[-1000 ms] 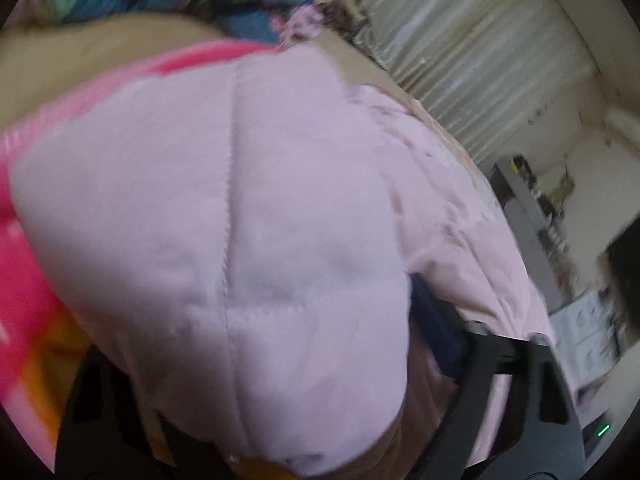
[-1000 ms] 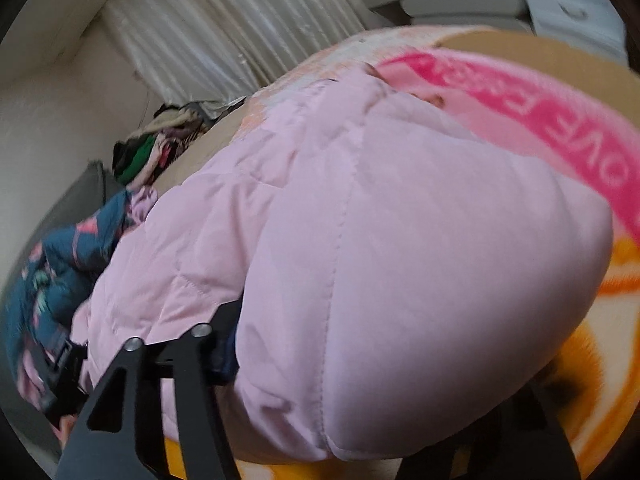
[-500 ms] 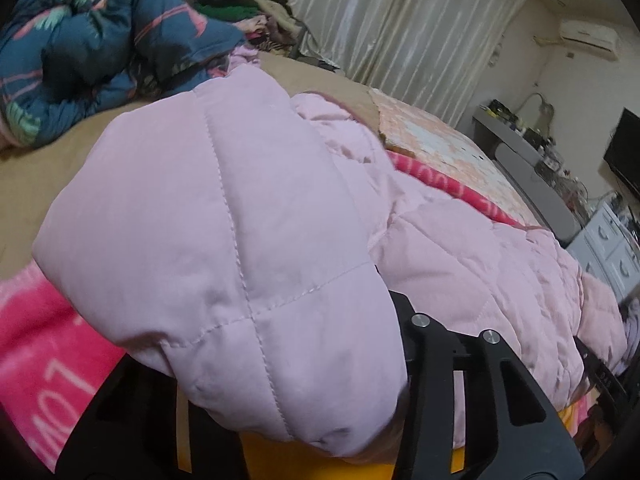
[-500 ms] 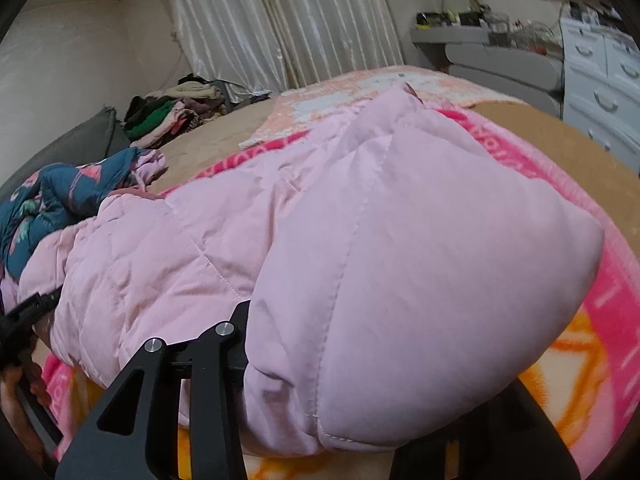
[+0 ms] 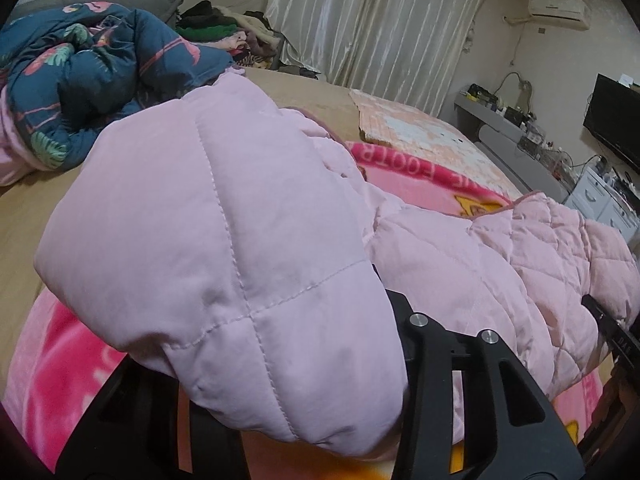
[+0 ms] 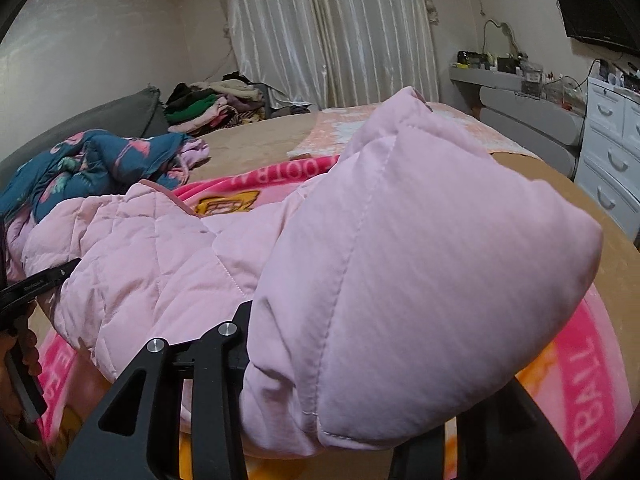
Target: Fold large clothes
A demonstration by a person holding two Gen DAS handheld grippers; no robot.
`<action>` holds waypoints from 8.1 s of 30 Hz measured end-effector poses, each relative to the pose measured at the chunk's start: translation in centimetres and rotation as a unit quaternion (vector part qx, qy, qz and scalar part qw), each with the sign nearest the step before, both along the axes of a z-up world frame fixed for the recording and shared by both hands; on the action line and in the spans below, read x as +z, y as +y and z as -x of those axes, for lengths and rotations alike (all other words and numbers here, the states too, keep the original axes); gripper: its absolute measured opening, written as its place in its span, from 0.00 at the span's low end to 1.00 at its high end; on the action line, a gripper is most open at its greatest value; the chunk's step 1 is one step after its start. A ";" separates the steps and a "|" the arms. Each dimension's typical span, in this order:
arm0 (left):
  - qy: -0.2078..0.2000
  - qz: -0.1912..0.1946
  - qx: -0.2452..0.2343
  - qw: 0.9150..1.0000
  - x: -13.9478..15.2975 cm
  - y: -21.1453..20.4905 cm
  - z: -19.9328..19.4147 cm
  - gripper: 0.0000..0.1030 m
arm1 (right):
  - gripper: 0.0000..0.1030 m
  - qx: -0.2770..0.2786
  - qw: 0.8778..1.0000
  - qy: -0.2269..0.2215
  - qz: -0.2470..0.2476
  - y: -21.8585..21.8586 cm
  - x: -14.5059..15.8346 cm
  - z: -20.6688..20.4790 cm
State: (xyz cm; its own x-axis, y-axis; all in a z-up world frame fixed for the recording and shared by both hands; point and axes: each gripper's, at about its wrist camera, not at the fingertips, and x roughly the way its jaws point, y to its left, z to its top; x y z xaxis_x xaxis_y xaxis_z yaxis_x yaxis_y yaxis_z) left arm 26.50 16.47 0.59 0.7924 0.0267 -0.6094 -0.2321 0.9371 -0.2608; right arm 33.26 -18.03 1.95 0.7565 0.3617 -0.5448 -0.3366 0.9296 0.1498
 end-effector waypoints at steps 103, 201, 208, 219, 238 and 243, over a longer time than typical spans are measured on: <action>0.031 -0.023 -0.020 0.999 -4.9 2.3 14.0 0.39 | 0.77 -0.104 0.990 0.096 -0.020 -5.6 -5.0 16.4; -0.019 -0.059 -0.080 0.995 0.8 -6.0 29.3 0.91 | 0.96 0.004 0.999 -0.033 0.039 1.1 1.8 37.8; -0.022 -0.058 -0.078 0.995 0.9 -5.8 29.4 0.91 | 0.96 0.003 0.999 -0.034 0.041 1.1 1.8 37.8; -0.026 -0.066 -0.078 0.994 1.0 -5.9 29.5 0.91 | 0.96 0.005 0.999 -0.036 0.038 1.1 1.7 37.9; -0.025 -0.074 -0.078 0.994 1.1 -6.1 29.5 0.91 | 0.96 0.002 0.999 -0.035 0.037 0.9 1.8 38.0; -0.026 -0.074 -0.077 0.994 1.1 -5.9 29.6 0.91 | 0.96 0.002 0.999 -0.034 0.037 0.9 1.8 37.9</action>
